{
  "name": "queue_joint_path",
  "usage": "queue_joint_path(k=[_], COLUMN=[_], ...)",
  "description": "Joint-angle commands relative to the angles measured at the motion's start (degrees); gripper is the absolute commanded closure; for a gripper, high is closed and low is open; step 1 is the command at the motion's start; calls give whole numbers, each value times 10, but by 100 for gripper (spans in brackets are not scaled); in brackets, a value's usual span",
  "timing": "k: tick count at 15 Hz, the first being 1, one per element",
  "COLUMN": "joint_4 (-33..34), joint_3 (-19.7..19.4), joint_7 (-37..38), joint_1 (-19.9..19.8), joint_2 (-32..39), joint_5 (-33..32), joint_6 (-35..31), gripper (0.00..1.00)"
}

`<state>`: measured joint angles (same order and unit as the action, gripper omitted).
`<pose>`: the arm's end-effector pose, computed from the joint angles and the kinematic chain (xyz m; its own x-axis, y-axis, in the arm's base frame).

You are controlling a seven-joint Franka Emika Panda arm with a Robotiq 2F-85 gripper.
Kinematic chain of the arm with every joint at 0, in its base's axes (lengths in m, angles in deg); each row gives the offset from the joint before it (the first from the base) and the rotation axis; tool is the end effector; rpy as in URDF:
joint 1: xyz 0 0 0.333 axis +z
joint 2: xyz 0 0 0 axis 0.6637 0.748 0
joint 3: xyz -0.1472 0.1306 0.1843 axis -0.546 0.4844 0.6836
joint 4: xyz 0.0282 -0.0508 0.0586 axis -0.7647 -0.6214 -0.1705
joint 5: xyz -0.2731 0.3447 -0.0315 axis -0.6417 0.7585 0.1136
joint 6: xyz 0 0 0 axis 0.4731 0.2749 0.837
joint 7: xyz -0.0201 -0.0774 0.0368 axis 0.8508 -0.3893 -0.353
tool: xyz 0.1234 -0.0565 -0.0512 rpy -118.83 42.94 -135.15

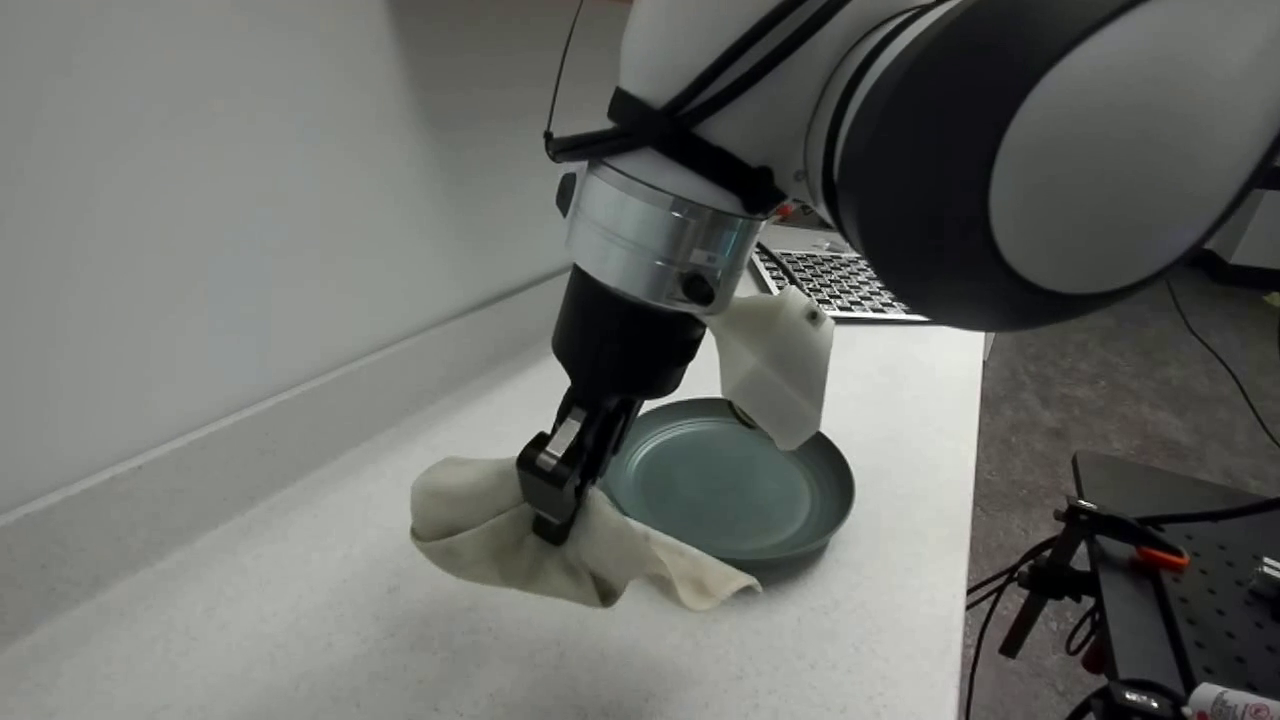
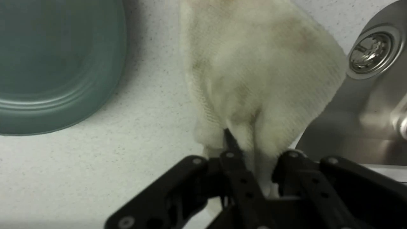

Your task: Use the cloth to wipe the plate

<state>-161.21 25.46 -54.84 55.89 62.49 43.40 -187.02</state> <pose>0.5606 0.2827 0.1906 0.9358 0.1531 0.3175 0.1983 -0.9733 -0.1152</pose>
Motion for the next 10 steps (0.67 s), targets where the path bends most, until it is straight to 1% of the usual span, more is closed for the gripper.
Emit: queue_joint_path(k=[1, 3, 4, 6, 7, 10], joint_4=[2, -1, -3, -11, -14, -28], joint_3=[16, 17, 16, -6, -12, -40], joint_7=[-53, -63, -65, -44, -41, -22], joint_1=[-4, -5, -5, 7, 8, 13], joint_2=[3, 0, -3, -14, -18, -39], joint_5=[54, 66, 67, 39, 31, -11], joint_6=[4, 6, 8, 18, 23, 58], gripper=[41, 28, 19, 4, 0, 0])
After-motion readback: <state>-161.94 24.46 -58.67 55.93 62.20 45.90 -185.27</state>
